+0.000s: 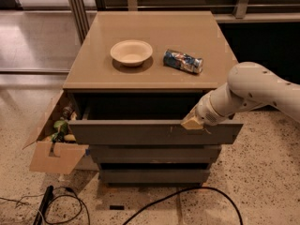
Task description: Close top drawer
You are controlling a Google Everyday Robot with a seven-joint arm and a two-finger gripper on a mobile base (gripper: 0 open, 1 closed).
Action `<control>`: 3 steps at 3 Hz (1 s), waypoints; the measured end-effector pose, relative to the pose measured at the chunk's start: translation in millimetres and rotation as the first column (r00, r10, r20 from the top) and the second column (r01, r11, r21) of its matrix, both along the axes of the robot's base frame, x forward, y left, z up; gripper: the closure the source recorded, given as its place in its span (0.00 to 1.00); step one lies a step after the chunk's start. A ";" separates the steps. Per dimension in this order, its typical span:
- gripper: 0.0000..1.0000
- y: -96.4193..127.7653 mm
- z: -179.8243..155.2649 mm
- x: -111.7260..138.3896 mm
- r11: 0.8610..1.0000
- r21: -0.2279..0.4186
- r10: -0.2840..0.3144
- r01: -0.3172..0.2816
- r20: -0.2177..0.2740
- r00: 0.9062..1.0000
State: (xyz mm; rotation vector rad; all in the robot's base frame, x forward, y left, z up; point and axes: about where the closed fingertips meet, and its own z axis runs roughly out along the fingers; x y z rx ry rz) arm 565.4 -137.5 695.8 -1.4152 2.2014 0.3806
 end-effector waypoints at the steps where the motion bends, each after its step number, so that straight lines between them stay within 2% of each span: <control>1: 0.68 2.1 -2.1 -3.2 1.000 0.006 0.004 -0.004 -0.006 1.000; 3: 0.21 2.2 -2.2 -3.2 1.000 0.006 0.004 -0.004 -0.006 1.000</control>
Offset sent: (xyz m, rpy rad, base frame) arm -0.0032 0.0021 -0.0021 0.0056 0.0059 0.0039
